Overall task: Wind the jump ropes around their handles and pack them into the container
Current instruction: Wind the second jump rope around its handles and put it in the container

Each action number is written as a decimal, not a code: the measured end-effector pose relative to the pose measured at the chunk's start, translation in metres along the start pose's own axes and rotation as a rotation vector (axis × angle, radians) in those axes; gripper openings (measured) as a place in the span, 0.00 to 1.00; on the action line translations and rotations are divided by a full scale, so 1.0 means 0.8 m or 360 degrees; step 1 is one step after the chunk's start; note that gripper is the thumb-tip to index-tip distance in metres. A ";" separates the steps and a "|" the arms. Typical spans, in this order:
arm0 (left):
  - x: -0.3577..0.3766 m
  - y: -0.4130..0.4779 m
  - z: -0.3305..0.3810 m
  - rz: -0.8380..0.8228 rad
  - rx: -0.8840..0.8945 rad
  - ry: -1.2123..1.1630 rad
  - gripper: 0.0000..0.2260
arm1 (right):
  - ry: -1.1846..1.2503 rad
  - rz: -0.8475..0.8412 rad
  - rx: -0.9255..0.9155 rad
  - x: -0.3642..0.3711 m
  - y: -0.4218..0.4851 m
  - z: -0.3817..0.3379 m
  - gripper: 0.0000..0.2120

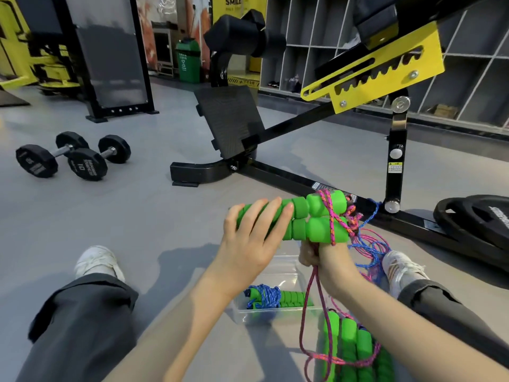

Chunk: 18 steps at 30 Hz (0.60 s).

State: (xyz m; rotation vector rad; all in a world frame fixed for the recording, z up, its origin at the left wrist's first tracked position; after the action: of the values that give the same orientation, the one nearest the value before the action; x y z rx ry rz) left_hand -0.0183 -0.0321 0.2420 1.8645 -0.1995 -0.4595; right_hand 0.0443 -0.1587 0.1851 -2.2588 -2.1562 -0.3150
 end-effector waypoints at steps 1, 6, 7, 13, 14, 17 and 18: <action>0.002 -0.001 -0.003 0.0002 -0.0018 0.0014 0.14 | -0.0082 0.0087 0.0072 0.004 -0.008 0.008 0.16; 0.012 -0.011 -0.021 -0.0021 -0.0031 0.0113 0.15 | -0.0445 -0.0170 0.0105 0.025 -0.045 0.018 0.14; 0.013 -0.012 -0.020 -0.0027 -0.0024 0.0112 0.15 | -0.0562 -0.0259 0.0082 0.028 -0.048 0.010 0.13; 0.020 -0.020 -0.021 -0.0079 -0.0001 0.0127 0.15 | -0.1470 -0.0935 -0.0014 0.024 -0.050 -0.057 0.11; 0.022 -0.023 -0.023 -0.0090 0.0000 0.0137 0.15 | -0.1572 -0.1007 -0.0022 0.023 -0.049 -0.068 0.12; 0.022 -0.024 -0.021 -0.0096 0.0003 0.0139 0.15 | -0.1628 -0.1153 0.0043 0.020 -0.048 -0.101 0.10; 0.020 -0.023 -0.021 -0.0092 0.0002 0.0130 0.15 | -0.1600 -0.1174 0.0063 0.018 -0.046 -0.112 0.09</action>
State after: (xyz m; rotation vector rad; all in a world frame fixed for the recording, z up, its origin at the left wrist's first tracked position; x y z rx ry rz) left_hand 0.0013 -0.0172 0.2259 1.8905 -0.0911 -0.4217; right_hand -0.0046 -0.1550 0.2700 -1.6121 -3.3092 1.1030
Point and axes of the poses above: each hand's wrist, its own y-axis towards the middle knuckle, its own x-axis out of the palm, z = x × y, the point moved 9 cm from there along y, towards the middle knuckle, and after that the axes turned 4 degrees about -x, right-handed, at the moved point
